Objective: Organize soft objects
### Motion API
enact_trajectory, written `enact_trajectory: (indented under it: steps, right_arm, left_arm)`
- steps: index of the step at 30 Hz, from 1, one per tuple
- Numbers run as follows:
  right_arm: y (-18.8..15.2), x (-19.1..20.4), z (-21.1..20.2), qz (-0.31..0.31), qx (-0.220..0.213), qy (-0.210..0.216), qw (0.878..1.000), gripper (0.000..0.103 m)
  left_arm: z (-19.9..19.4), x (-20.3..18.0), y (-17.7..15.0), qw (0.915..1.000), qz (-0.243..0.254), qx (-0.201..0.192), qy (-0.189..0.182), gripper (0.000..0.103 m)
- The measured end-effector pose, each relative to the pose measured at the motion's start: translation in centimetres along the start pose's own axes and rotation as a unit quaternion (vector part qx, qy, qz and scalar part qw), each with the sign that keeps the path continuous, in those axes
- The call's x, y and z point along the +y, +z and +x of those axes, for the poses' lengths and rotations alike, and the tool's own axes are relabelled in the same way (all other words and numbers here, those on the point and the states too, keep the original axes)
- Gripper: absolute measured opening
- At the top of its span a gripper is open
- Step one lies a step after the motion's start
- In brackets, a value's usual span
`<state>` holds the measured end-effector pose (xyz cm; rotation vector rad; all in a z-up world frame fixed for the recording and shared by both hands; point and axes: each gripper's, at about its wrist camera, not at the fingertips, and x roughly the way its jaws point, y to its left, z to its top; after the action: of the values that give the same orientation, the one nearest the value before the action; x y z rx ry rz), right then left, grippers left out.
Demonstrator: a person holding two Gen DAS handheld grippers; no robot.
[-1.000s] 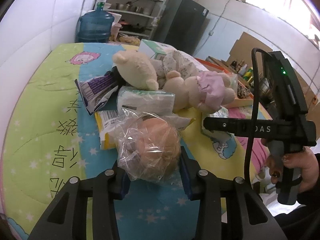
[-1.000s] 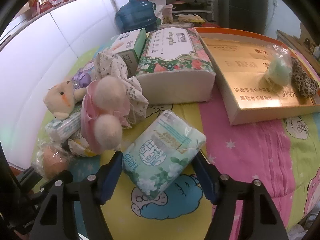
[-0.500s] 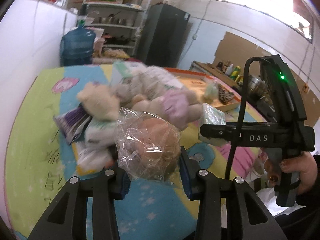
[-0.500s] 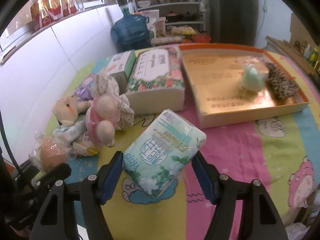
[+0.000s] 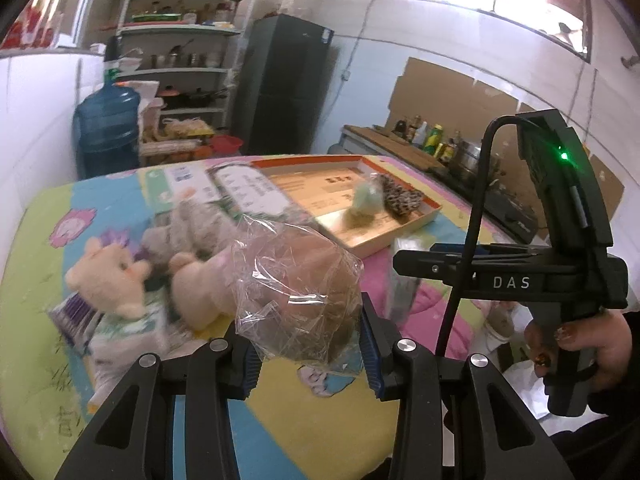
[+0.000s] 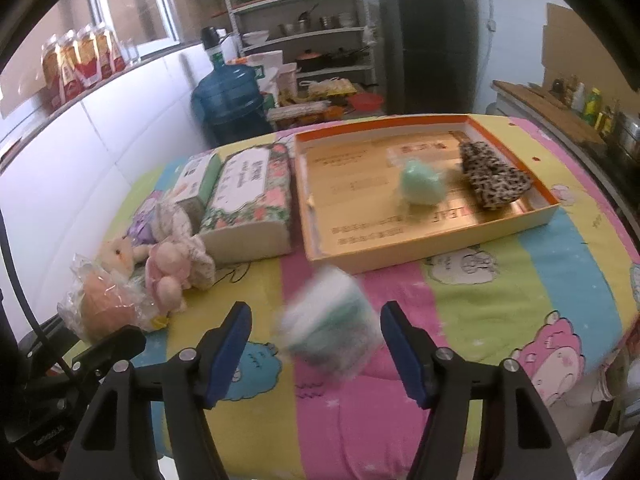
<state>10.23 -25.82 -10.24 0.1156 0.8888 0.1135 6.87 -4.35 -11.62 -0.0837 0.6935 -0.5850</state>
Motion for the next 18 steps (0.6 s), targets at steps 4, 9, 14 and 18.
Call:
enact_trajectory:
  steps: [4,9,14,18]
  right_arm:
    - [0.3,-0.9,-0.2,-0.002,-0.006,-0.010,1.000,0.065]
    - [0.1,-2.1,0.6,0.012,0.010,-0.001,1.000,0.065]
    - [-0.3,-2.8,2.0,0.031,0.030,0.022,0.999,0.071]
    - [-0.3,-2.2,3.2,0.022,0.041,0.028,0.999,0.080]
  left_arm:
    - [1.0,-0.9,0.9,0.9999,0.011,0.000,-0.010,0.042]
    - [2.0,-1.1,1.4,0.9999,0.006,0.003,-0.014,0.042]
    - [2.3,-0.7,1.3,0.9999,-0.002,0.009,-0.008,0.042]
    - [2.1,-0.6,1.2,0.9999,-0.006,0.008,-0.002,0.042]
